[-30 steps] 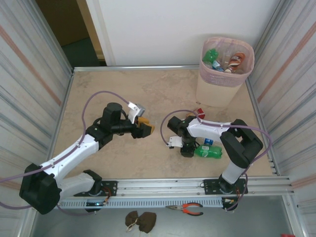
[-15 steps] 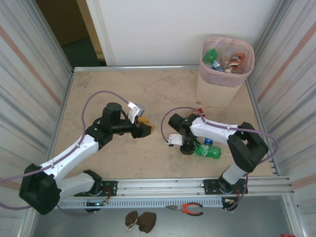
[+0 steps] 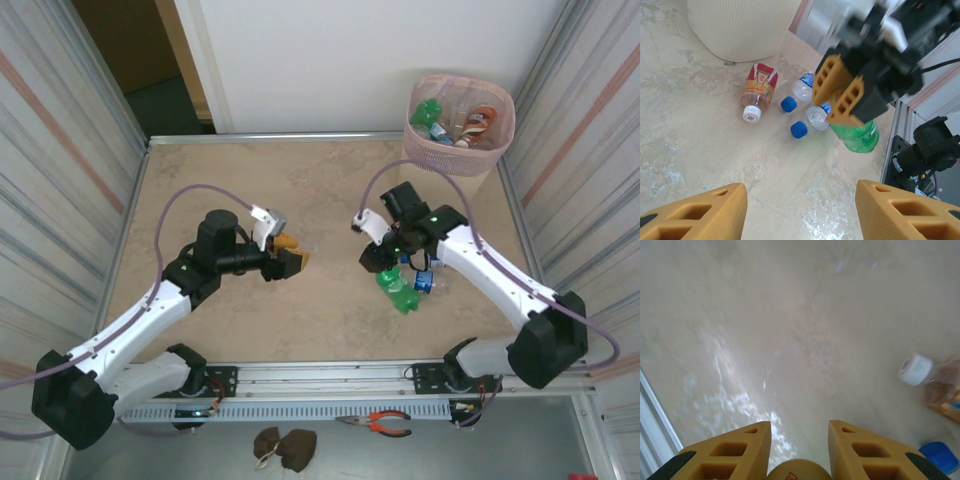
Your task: Put the plastic bottles in the bin
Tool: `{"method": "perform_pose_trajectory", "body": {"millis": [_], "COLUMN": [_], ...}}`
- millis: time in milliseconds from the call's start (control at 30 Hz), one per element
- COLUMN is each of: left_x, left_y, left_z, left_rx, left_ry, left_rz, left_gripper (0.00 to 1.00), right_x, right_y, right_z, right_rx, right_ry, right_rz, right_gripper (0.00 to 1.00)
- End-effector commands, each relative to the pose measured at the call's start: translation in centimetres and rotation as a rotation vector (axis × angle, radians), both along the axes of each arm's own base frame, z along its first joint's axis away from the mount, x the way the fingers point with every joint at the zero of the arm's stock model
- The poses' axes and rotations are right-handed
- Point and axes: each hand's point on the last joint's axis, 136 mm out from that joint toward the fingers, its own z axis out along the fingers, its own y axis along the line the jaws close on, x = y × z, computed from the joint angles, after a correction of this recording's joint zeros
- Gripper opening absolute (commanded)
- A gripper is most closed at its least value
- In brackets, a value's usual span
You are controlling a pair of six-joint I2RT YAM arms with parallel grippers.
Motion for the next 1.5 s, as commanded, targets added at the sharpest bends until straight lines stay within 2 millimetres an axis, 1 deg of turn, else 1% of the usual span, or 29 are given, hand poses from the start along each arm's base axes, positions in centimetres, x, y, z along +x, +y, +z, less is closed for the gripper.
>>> {"method": "perform_pose_trajectory", "body": {"millis": [0, 33, 133, 267, 367, 433, 567, 700, 867, 900, 967, 1067, 1167, 1267, 1367, 1400, 1467], "left_x": [0.5, 0.6, 1.0, 1.5, 2.0, 2.6, 4.1, 5.5, 6.5, 6.7, 7.0, 7.3, 7.6, 7.9, 8.1, 8.1, 8.1], "left_y": [0.2, 0.2, 0.0, -0.3, -0.6, -0.9, -1.4, -1.9, -2.1, -2.0, -2.0, -2.1, -2.0, -2.0, -2.0, -2.0, -2.0], "left_z": [1.5, 1.6, 2.1, 2.4, 2.5, 2.7, 3.0, 3.5, 3.7, 3.7, 3.7, 3.8, 3.9, 3.7, 3.5, 3.5, 3.3], "left_rx": [-0.027, -0.033, -0.048, -0.050, -0.049, -0.052, -0.057, -0.068, -0.056, -0.053, -0.055, -0.058, -0.059, -0.057, -0.056, -0.056, -0.057], "left_ry": [-0.023, -0.025, -0.025, -0.027, -0.027, -0.027, -0.028, -0.023, -0.035, -0.033, -0.030, -0.030, -0.032, -0.027, -0.019, -0.019, -0.016], "left_rz": [0.033, 0.037, 0.043, 0.043, 0.043, 0.044, 0.054, 0.041, 0.034, 0.035, 0.037, 0.034, 0.034, 0.038, 0.042, 0.042, 0.045], "left_gripper": [0.59, 0.59, 0.59, 0.59, 0.59, 0.59, 0.59, 0.59, 0.59, 0.59, 0.59, 0.59, 0.59, 0.59, 0.59, 0.58, 0.59], "right_x": [2.2, 3.2, 4.9, 6.7, 8.7, 10.4, 13.5, 16.3, 19.6, 20.3, 21.1, 22.3, 23.5, 25.0, 25.8, 26.3, 26.6], "right_y": [0.3, -0.3, -1.5, -2.6, -4.5, -6.2, -9.3, -12.6, -17.4, -18.4, -20.2, -22.6, -24.5, -25.7, -25.9, -25.8, -25.2], "right_z": [5.7, 7.1, 10.4, 14.3, 17.2, 19.2, 22.6, 26.1, 29.0, 29.2, 30.6, 31.4, 31.3, 30.0, 28.7, 26.9, 25.5], "right_rx": [0.231, 0.279, 0.392, 0.477, 0.520, 0.577, 0.662, 0.707, 0.785, 0.794, 0.818, 0.844, 0.851, 0.838, 0.867, 0.859, 0.859], "right_ry": [-0.017, -0.020, -0.027, -0.076, -0.131, -0.134, -0.174, -0.279, -0.385, -0.399, -0.455, -0.506, -0.538, -0.553, -0.530, -0.503, -0.491], "right_rz": [-0.220, -0.303, -0.440, -0.519, -0.616, -0.694, -0.785, -0.845, -0.962, -0.984, -1.024, -1.078, -1.129, -1.186, -1.214, -1.234, -1.240], "right_gripper": [0.00, 0.00, 0.00, 0.00, 0.00, 0.00, 0.00, 0.00, 0.00, 0.00, 0.00, 0.00, 0.00, 0.00, 0.00, 0.00, 0.00]}}
